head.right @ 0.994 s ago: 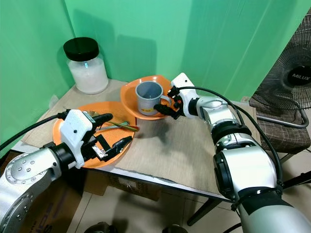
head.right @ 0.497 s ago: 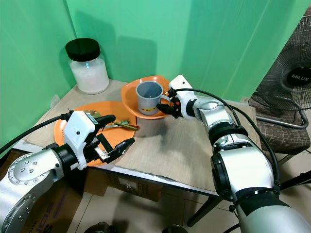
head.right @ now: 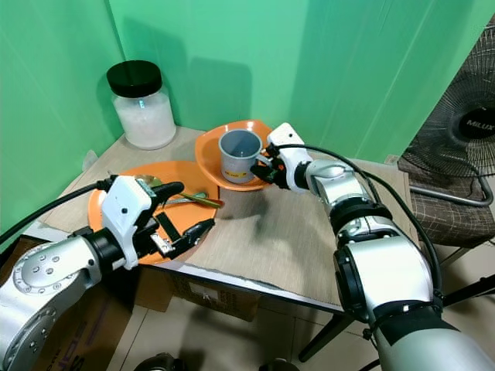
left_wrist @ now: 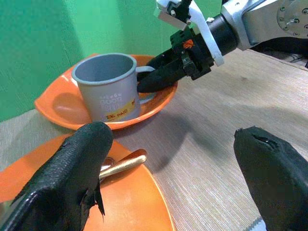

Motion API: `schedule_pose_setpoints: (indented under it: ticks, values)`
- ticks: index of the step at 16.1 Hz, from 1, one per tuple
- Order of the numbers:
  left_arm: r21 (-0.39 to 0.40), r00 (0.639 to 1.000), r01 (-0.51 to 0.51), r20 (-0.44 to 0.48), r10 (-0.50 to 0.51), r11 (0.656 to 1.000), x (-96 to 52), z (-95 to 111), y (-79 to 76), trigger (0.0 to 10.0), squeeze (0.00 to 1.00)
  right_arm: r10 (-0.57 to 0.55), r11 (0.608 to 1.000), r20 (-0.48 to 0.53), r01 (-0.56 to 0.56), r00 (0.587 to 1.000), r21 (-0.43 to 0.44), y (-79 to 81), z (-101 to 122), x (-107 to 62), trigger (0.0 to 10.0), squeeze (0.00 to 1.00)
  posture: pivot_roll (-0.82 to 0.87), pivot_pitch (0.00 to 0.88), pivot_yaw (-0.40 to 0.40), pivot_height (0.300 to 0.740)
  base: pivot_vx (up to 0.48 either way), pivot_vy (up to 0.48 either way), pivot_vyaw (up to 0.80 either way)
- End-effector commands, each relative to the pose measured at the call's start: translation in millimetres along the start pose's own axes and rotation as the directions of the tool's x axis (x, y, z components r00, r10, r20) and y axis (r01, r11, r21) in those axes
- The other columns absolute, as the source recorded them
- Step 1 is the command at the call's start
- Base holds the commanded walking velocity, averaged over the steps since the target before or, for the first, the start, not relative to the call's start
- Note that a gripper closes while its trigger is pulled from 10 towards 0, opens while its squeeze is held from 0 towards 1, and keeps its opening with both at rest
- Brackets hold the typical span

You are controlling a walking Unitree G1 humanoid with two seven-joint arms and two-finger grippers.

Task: Setting the table

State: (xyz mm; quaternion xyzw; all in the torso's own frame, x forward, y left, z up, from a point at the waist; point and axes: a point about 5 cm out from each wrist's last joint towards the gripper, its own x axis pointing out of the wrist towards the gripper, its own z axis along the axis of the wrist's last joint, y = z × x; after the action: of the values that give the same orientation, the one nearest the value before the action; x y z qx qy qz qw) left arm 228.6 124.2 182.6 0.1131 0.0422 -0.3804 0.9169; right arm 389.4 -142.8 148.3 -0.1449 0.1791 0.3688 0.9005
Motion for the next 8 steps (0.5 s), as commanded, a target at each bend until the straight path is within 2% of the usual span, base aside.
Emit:
schedule_pose_setpoints:
  ticks: [1,6,8]
  values:
    - [0.005,1.0,0.0,0.004,0.0,1.0,0.8,0.2,0.0,10.0,0.0,-0.006,1.0,-0.006,0.006,1.0,0.03,-1.3,-4.5,-1.8,0.0,0.0,-0.02,0.048,-0.01,0.74,0.0,0.0,0.0]
    - [0.005,1.0,-0.017,0.006,0.017,1.0,0.5,-0.3,2.0,10.0,0.0,0.012,0.998,0.078,-0.017,0.997,0.06,-1.0,6.6,-1.4,0.0,0.0,-0.02,0.038,-0.015,0.74,0.0,0.0,0.0]
    - [0.01,1.0,-0.026,0.007,0.026,1.0,1.0,0.3,4.4,10.0,0.0,0.005,0.995,0.166,-0.021,0.986,0.093,-7.5,17.8,-7.3,0.0,0.0,-0.02,0.041,-0.014,0.74,0.0,0.0,0.0]
